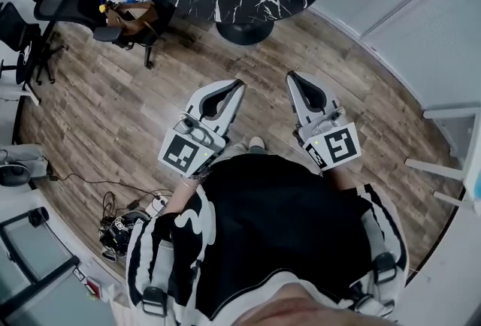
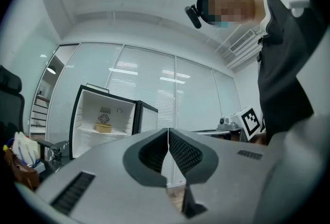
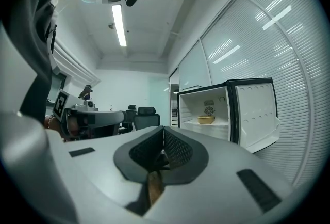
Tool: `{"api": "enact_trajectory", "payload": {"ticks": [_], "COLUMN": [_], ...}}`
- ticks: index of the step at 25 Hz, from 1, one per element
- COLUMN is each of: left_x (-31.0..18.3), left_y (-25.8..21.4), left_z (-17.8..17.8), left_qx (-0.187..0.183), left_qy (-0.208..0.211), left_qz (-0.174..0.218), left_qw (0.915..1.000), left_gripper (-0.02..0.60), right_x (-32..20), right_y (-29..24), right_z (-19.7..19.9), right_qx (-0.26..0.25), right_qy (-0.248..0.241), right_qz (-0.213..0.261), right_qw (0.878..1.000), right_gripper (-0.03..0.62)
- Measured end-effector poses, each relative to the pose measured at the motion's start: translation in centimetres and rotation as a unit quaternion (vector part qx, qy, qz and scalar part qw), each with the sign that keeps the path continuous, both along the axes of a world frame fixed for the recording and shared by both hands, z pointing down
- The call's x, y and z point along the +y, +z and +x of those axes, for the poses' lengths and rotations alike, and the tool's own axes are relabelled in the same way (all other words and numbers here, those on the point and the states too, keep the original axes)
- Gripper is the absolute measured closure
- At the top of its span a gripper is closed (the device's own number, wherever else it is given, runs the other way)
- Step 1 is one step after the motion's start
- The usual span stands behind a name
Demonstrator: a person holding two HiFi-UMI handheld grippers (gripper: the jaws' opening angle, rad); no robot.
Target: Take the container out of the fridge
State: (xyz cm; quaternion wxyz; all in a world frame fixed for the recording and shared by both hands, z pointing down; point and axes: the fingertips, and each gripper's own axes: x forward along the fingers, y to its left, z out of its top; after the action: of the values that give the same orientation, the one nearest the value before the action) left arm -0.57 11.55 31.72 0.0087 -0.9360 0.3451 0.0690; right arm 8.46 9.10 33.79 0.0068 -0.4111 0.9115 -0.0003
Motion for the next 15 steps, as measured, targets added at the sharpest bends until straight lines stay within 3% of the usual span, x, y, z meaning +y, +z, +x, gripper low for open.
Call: {"api": "enact_trajectory", "payload": {"ticks": [15], "left_x": [0.17], "left_y": [-0.23], "left_z": [0.12], "left_qx": [0.006], "left_qy": [-0.004], "left_qz": [0.005], "left_qw": [1.0], "left_gripper": [0.569], "right_x": [0.35], "right_y": [0.2], "right_z": [0.15], "right_qx": [0.001], "right_qy": [0.0], "right_qz": [0.001], "right_qw": [1.0], "right_gripper": [0.582]}}
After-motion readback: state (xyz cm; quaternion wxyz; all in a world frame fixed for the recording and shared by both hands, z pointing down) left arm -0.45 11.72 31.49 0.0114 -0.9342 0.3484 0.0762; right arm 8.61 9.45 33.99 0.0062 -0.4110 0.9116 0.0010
